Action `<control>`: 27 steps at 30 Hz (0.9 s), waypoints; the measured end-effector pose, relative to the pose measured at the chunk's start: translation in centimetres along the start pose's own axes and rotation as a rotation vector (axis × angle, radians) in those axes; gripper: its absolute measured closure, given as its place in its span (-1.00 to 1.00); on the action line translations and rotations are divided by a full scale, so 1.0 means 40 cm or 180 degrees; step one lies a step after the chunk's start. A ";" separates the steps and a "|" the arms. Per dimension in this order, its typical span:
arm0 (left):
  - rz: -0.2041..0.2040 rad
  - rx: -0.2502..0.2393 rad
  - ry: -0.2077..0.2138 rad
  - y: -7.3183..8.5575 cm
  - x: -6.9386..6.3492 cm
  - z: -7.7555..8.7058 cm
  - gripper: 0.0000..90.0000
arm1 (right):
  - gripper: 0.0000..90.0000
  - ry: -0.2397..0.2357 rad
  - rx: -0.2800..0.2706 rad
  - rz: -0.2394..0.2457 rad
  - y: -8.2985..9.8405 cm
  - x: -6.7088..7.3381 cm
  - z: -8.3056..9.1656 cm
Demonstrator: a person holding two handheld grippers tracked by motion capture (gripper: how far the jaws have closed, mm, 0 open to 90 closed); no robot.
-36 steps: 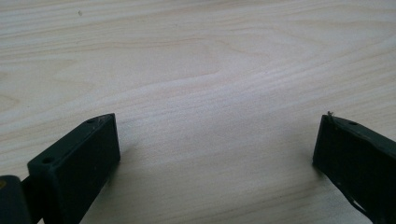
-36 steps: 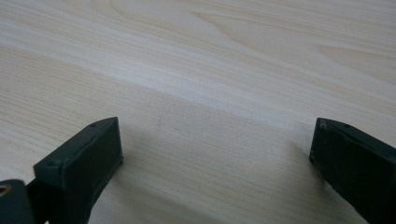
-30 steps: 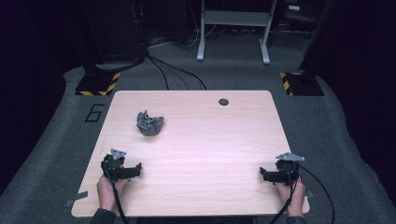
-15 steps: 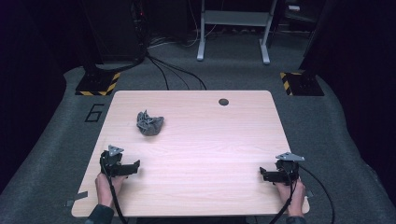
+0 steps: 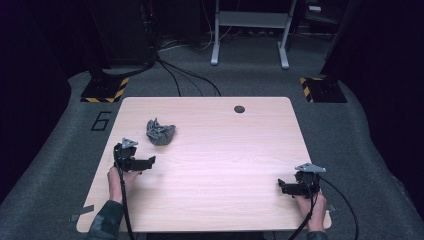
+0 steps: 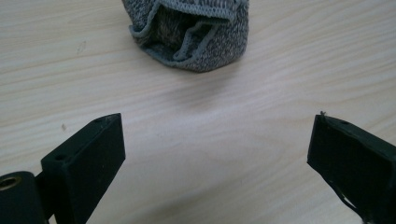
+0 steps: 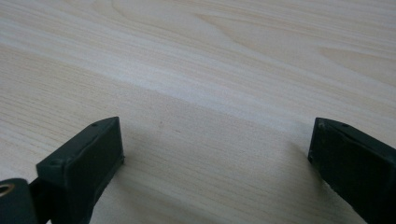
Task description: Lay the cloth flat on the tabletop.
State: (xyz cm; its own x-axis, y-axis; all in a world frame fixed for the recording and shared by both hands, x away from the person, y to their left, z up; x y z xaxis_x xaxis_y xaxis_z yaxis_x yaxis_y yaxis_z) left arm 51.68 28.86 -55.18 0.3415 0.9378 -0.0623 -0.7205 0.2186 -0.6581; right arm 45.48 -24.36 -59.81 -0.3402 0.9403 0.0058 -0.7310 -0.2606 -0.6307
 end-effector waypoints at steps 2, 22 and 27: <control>-0.0033 0.0028 0.0002 -0.018 0.002 -0.010 -0.95 | -0.94 -0.0001 -0.0007 0.0000 0.000 0.000 0.000; -0.0039 0.0163 -0.0012 -0.178 0.012 -0.124 -0.80 | -0.94 0.0003 0.0006 0.0026 0.001 -0.001 0.001; 0.0085 0.0255 -0.0015 -0.168 0.022 -0.166 -0.63 | -0.93 0.0005 0.0006 0.0032 0.002 -0.001 0.001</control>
Point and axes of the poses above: each handheld gripper's, and its own axes: z roughly backward along the jaws, y roughly out of its underside, x roughly to its left, the point moved 10 cm from there along -z, roughly forward along the jaws, and after that the axes turned 7 degrees about x, right-handed, at the moved point
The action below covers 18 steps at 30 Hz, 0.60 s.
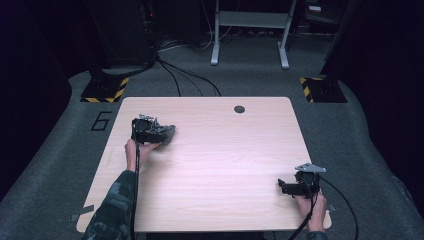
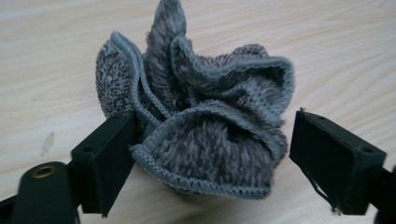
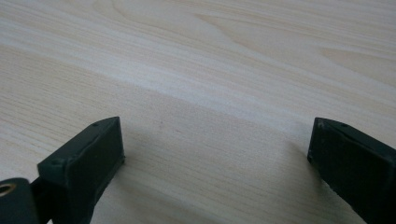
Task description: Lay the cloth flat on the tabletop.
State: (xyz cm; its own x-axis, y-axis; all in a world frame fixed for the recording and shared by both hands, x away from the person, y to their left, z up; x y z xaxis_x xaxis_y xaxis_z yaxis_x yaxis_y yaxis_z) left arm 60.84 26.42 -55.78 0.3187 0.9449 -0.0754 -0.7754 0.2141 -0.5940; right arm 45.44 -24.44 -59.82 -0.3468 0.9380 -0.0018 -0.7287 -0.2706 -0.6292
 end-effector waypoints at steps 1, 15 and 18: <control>0.0000 0.0000 0.0000 0.000 0.000 0.000 -0.61 | -0.93 0.0001 0.0000 -0.0010 0.000 0.000 0.000; 0.0053 -0.0158 -0.0026 0.015 0.023 -0.025 0.62 | -0.93 -0.0003 -0.0003 0.0006 0.000 0.000 0.000; 0.0004 -0.0200 -0.0028 0.010 0.021 -0.013 0.70 | -0.92 -0.0003 -0.0003 0.0005 0.000 0.000 0.001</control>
Point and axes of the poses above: each handheld gripper's, and its own axes: z roughly backward along the jaws, y roughly out of its underside, x roughly to its left, the point moved 10 cm from there along -z, roughly forward along the jaws, and after that the axes turned 7 degrees about x, right-handed, at the moved point
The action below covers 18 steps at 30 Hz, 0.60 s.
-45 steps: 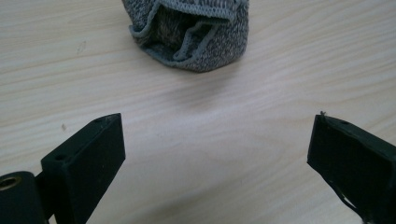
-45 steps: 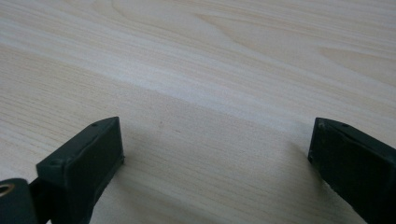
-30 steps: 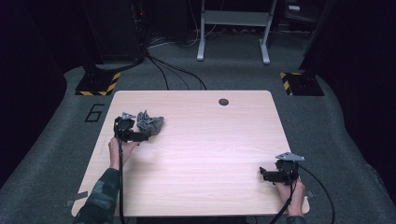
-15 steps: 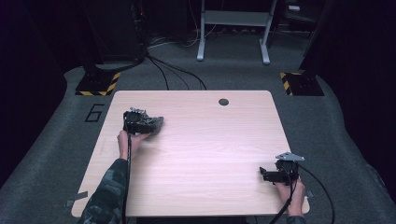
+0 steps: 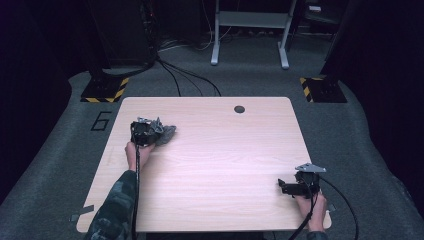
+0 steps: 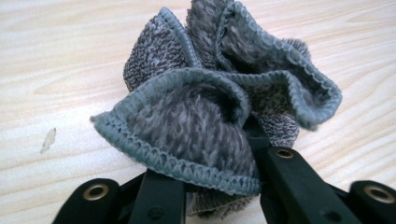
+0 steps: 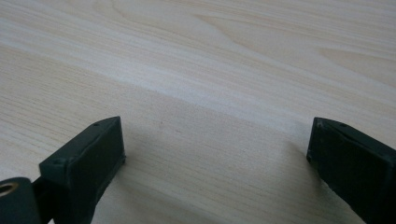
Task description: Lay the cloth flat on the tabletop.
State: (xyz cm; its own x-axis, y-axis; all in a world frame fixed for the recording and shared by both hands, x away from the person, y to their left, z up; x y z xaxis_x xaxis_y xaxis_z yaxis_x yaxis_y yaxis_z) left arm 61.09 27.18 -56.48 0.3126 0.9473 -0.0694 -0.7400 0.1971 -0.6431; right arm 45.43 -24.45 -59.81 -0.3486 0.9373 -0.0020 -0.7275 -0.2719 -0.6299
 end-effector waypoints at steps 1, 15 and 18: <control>-0.0003 -0.0026 -0.0008 -0.005 -0.002 0.006 0.71 | -0.92 0.0000 0.0000 -0.0004 0.000 0.000 0.000; -0.0277 -0.0421 0.0217 -0.095 -0.106 0.132 0.73 | -0.92 -0.0002 0.0003 -0.0014 0.001 0.001 0.001; -0.0333 -0.0486 0.0266 -0.110 -0.130 0.154 0.73 | -0.92 -0.0003 0.0002 -0.0013 0.001 0.001 0.001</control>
Point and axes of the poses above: each handheld gripper's, and its own axes: z roughly backward along the jaws, y roughly out of its underside, x roughly to its left, the point moved 10 cm from there along -z, roughly forward along the jaws, and after that the axes turned 7 degrees about x, right-handed, at the moved point
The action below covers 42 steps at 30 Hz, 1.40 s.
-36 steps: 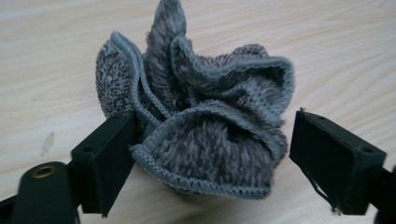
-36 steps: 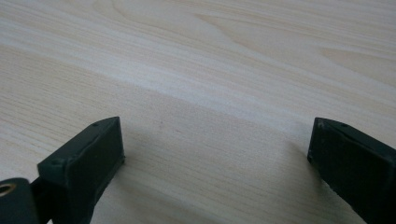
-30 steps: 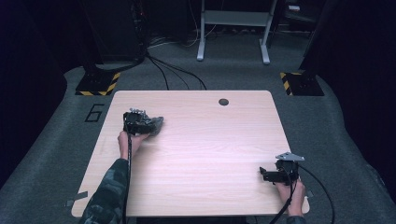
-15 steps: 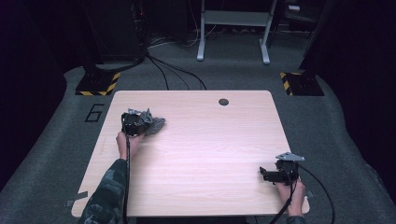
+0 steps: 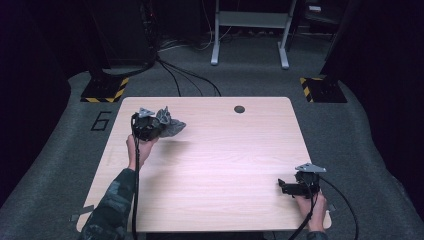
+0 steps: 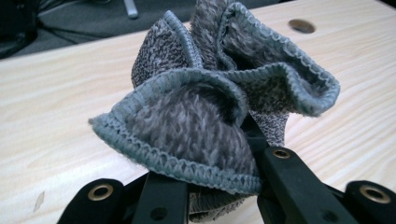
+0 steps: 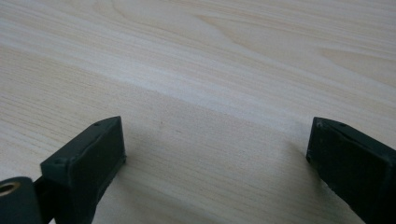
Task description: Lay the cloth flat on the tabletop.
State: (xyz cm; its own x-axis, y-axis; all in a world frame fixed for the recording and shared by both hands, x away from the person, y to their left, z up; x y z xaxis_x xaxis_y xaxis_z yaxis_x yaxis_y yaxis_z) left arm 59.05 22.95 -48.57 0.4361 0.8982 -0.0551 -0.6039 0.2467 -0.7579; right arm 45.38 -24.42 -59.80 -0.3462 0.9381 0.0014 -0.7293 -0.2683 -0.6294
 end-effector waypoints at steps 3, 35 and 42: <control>-0.0090 -0.0037 0.0045 -0.017 -0.023 0.017 0.73 | -0.91 0.0001 0.0000 -0.0001 0.000 0.000 0.000; -0.0766 -0.0112 0.0770 0.044 -0.381 0.021 0.69 | -0.89 -0.0015 -0.0011 -0.0004 -0.001 0.001 0.001; -0.0780 0.0205 0.0888 0.148 -0.440 -0.059 0.36 | -0.89 -0.0015 -0.0013 -0.0004 -0.001 0.001 0.001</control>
State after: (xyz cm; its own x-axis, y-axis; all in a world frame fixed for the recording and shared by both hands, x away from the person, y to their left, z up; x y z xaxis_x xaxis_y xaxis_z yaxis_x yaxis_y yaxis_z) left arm 49.38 7.75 -53.63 0.7326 0.6782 -0.0588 -0.4960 0.4726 -0.7285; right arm 45.37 -24.38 -59.76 -0.3481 0.9374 0.0059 -0.7275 -0.2661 -0.6324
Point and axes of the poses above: each handheld gripper's, and its own axes: z roughly backward along the jaws, y roughly out of its underside, x roughly to its left, the point moved 10 cm from there along -z, roughly forward along the jaws, and after that the axes turned 7 degrees about x, right-handed, at the moved point
